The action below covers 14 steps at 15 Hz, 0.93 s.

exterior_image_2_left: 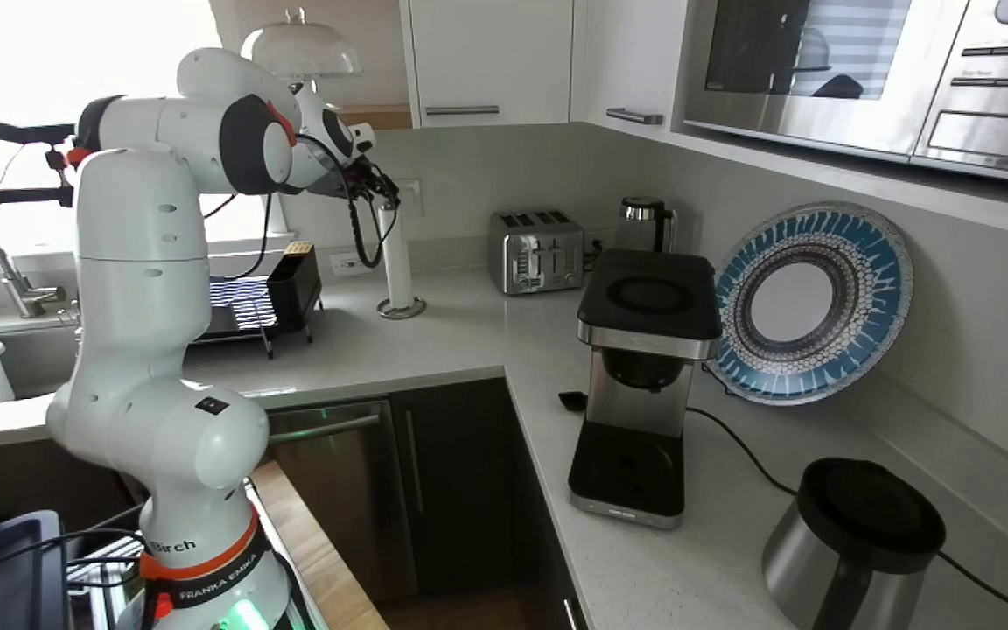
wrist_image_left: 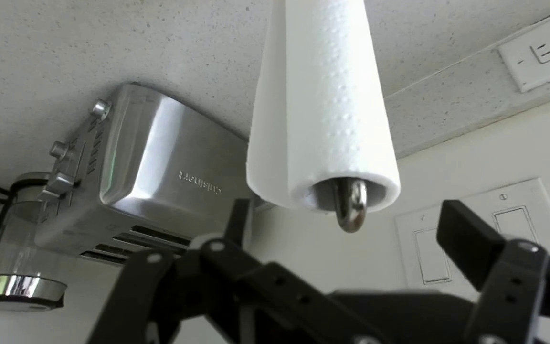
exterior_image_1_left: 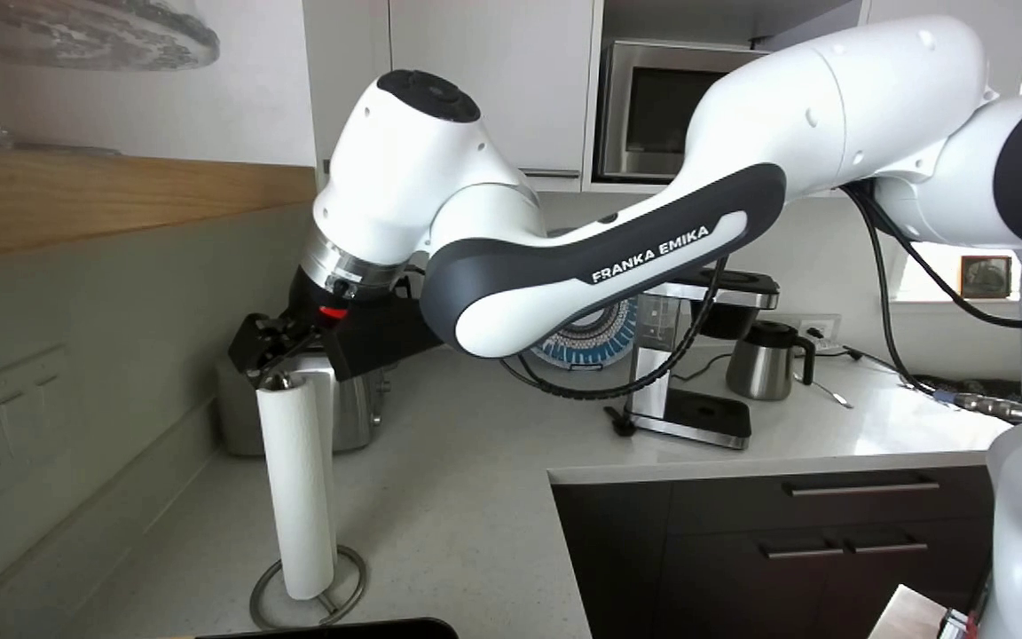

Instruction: Pick up the kitchen paper holder and put it next to the coffee machine on the kitchen counter

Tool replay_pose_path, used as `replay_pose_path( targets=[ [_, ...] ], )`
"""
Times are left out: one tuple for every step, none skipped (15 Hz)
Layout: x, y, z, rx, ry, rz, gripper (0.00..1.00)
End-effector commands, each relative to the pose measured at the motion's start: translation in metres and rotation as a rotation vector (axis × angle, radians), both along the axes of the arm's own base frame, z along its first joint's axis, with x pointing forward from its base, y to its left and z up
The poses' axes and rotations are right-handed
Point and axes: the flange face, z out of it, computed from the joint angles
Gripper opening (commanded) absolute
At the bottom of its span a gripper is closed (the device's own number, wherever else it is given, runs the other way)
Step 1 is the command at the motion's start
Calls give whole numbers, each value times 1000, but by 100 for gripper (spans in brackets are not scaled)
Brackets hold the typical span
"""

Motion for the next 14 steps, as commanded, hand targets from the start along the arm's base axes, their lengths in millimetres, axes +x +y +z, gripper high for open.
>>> replay_pose_path(
  targets=[
    [13, 15, -5, -47, -28, -13, 100],
    [15, 17, -4, -45, -37, -10, 99],
    [17, 19, -3, -36, -43, -12, 85],
    [20, 21, -4, -31, -48, -9, 82],
    [21, 23, -3, -26, -53, -9, 73],
    [22, 25, -3, -18, -57, -1, 66],
    [23, 27, -2, -12, -60, -3, 63],
    [24, 28, -2, -8, -57, -10, 60],
    [25, 28, -1, -1, -53, -21, 56],
    [25, 29, -1, 5, -49, -29, 60],
    [25, 30, -1, 14, -43, -38, 61],
    [24, 30, -1, 24, -39, -47, 61],
    [23, 31, 0, 32, -34, -54, 62],
    [22, 32, 0, 41, -27, -62, 63]
  ],
)
